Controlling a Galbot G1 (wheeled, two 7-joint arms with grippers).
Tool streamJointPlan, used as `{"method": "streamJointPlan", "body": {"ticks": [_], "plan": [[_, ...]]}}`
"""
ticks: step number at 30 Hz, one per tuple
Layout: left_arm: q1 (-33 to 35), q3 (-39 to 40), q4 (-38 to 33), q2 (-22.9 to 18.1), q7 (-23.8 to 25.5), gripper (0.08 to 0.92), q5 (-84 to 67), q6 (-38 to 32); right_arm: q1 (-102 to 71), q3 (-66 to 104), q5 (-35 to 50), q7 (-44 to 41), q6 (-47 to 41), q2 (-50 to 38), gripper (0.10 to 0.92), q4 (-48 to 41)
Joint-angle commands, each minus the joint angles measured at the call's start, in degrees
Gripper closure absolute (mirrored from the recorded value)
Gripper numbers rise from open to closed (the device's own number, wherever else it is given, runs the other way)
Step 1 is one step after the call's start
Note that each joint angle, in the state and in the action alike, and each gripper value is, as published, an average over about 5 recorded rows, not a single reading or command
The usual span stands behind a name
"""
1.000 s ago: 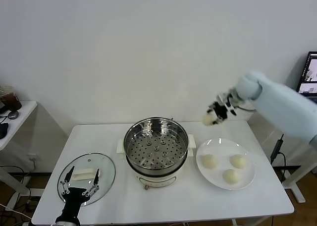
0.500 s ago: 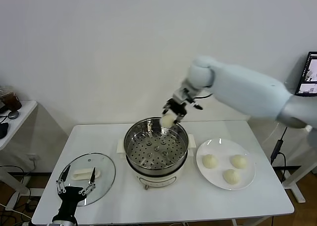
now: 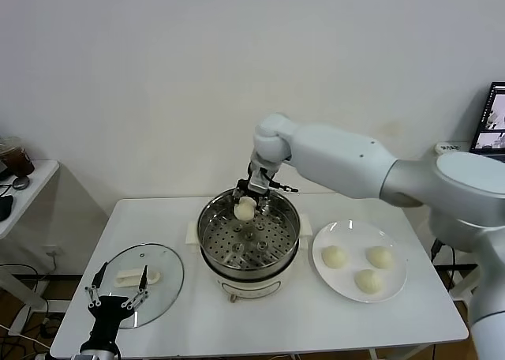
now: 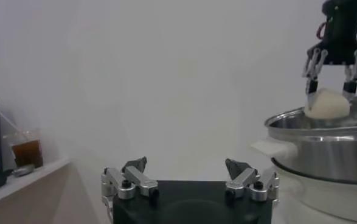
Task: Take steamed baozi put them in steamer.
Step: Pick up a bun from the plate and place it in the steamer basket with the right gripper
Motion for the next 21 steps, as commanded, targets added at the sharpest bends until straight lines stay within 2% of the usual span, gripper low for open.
{"method": "streamJointPlan", "body": {"ticks": [1, 8, 13, 17, 21], "plan": [[0.01, -0.12, 0.03, 0.01, 0.01, 0.177, 0.02, -0.02, -3.73, 2.40, -11.85, 4.30, 7.32, 2.48, 0.491, -5.03], [-0.18, -0.22, 0.27, 0.04, -0.02, 0.177, 0.13, 0.01, -5.10, 2.75, -12.16, 5.18, 7.81, 2.41, 0.460, -5.48], [-0.20, -0.34, 0.33, 0.00, -0.05, 0.177, 0.11, 0.00, -4.07, 3.28, -11.51, 6.17, 8.46, 1.59, 0.335, -4.47], [-0.14, -0.34, 0.14, -0.08, -0.04, 0.177, 0.11, 0.01, -0.67, 3.09, -5.68, 5.27, 7.08, -0.77, 0.237, -1.00], [-0.08, -0.36, -0.09, -0.02, -0.03, 0.177, 0.10, 0.03, 4.86, 1.09, 5.56, 2.05, -0.26, -5.33, 0.206, 5.59]]}}
